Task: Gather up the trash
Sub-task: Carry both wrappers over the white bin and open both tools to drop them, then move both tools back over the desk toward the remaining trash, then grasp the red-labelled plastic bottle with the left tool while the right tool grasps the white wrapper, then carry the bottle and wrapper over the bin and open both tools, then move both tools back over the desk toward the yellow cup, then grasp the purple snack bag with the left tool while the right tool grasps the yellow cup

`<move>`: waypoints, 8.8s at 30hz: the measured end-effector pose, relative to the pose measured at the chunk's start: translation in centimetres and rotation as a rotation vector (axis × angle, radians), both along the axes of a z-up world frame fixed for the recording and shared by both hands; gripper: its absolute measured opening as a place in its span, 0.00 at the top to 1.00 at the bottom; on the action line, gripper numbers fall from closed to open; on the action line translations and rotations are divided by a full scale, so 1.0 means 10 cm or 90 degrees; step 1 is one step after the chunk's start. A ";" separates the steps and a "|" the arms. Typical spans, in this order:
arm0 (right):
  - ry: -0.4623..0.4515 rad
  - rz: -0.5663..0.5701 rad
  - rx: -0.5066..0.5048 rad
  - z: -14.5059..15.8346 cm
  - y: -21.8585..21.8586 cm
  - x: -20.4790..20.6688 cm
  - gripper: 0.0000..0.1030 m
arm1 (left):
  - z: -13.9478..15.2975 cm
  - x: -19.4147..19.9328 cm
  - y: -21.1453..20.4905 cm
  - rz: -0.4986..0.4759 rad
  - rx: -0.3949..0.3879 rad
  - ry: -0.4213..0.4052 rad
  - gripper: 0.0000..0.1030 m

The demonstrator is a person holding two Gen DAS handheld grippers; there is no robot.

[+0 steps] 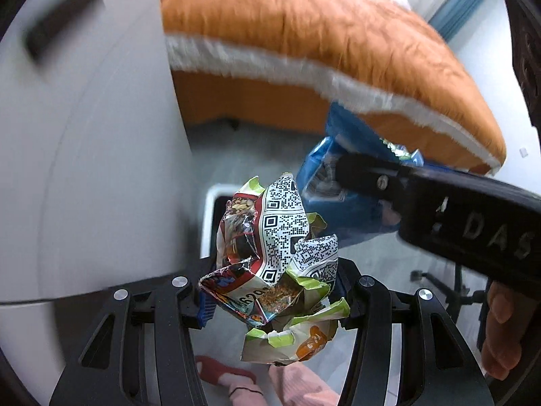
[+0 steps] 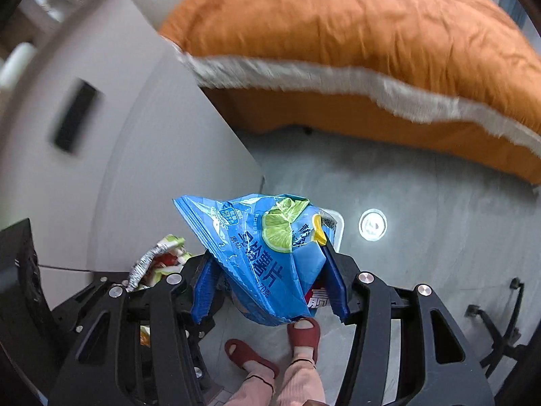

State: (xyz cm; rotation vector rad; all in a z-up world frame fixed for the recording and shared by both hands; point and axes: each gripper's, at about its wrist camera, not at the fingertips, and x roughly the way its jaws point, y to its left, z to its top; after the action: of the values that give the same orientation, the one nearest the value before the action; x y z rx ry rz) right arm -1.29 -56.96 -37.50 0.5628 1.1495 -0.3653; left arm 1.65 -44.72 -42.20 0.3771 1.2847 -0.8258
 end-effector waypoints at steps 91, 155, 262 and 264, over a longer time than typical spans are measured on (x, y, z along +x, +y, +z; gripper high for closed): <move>-0.190 0.614 -0.219 2.00 3.50 1.58 0.46 | 2.33 1.03 4.46 0.749 0.013 -0.153 0.12; -0.101 0.076 -0.067 1.38 0.21 -0.22 0.49 | 1.42 -0.10 0.22 -0.018 0.031 -0.158 0.26; -0.172 0.682 -0.201 2.01 3.44 2.49 0.24 | 2.55 1.24 3.36 0.460 0.051 -0.322 0.04; -0.167 0.681 -0.173 1.98 3.45 2.52 0.39 | 2.54 1.31 3.42 0.473 0.023 -0.303 0.06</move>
State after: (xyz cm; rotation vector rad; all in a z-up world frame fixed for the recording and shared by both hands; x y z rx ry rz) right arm 23.92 -22.49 -17.68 -0.2741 0.9746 0.4629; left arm 14.70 -10.56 -16.80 0.0904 0.8835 -0.0674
